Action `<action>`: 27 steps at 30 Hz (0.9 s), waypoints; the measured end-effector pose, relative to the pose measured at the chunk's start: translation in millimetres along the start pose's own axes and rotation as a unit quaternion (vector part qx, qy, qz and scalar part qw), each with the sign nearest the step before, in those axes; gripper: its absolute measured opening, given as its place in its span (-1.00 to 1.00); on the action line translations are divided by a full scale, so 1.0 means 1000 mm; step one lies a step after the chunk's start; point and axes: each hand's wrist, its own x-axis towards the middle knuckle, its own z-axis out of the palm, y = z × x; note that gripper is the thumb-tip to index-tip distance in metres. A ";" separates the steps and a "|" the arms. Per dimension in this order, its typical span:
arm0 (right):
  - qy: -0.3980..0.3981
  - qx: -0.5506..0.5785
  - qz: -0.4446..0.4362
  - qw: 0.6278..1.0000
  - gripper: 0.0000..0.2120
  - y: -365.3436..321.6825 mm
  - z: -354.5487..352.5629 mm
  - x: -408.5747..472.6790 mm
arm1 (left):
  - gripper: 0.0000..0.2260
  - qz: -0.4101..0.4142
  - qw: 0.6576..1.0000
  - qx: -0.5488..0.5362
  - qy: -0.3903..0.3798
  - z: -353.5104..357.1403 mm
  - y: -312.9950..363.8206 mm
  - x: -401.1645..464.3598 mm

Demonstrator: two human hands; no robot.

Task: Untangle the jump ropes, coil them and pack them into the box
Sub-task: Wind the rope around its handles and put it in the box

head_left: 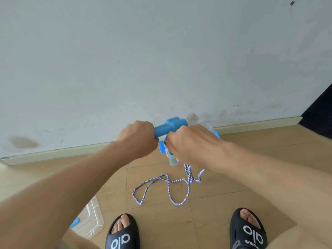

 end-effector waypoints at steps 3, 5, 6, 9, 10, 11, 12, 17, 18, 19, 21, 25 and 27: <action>-0.022 0.109 0.044 0.993 -0.67 0.013 -0.010 0.001 | -0.77 0.070 0.991 0.108 0.023 0.002 0.008 -0.007; -0.027 0.195 0.055 0.979 -0.65 0.022 -0.015 -0.001 | -0.68 0.105 0.984 0.141 0.029 0.000 0.009 -0.010; -0.030 0.237 0.058 0.969 -0.67 0.026 -0.018 -0.002 | -0.65 0.119 0.981 0.152 0.031 -0.002 0.009 -0.012; -0.023 0.329 0.075 0.941 -0.77 0.036 -0.023 -0.003 | -0.67 0.163 0.967 0.194 0.031 -0.003 0.012 -0.017; -0.018 0.355 0.077 0.932 -0.79 0.040 -0.024 -0.002 | -0.70 0.178 0.963 0.201 0.035 -0.003 0.013 -0.019; -0.017 0.387 0.077 0.919 -0.79 0.043 -0.026 -0.002 | -0.73 0.193 0.959 0.202 0.043 -0.002 0.014 -0.022; -0.022 0.424 0.079 0.902 -0.78 0.045 -0.027 -0.002 | -0.75 0.206 0.956 0.201 0.055 -0.002 0.015 -0.024; -0.006 0.530 0.124 0.839 -0.65 0.055 -0.011 0.000 | -0.86 0.247 0.956 0.119 0.103 -0.008 0.014 -0.032; 0.002 0.548 0.138 0.825 -0.64 0.054 -0.007 0.001 | -0.87 0.251 0.957 0.100 0.109 -0.010 0.013 -0.032; 0.013 0.570 0.152 0.807 -0.62 0.052 -0.003 0.003 | -0.85 0.249 0.959 0.077 0.114 -0.011 0.011 -0.032; 0.035 0.637 0.179 0.749 -0.60 0.051 0.002 0.005 | -0.81 0.244 0.962 0.035 0.121 -0.014 0.007 -0.031; -0.025 0.715 0.163 0.679 -0.75 0.057 0.010 -0.004 | -0.78 0.264 0.951 -0.057 0.153 -0.021 0.007 -0.031; -0.047 0.702 0.164 0.692 -0.80 0.050 0.016 -0.007 | -0.77 0.248 0.946 -0.119 0.172 -0.023 0.009 -0.029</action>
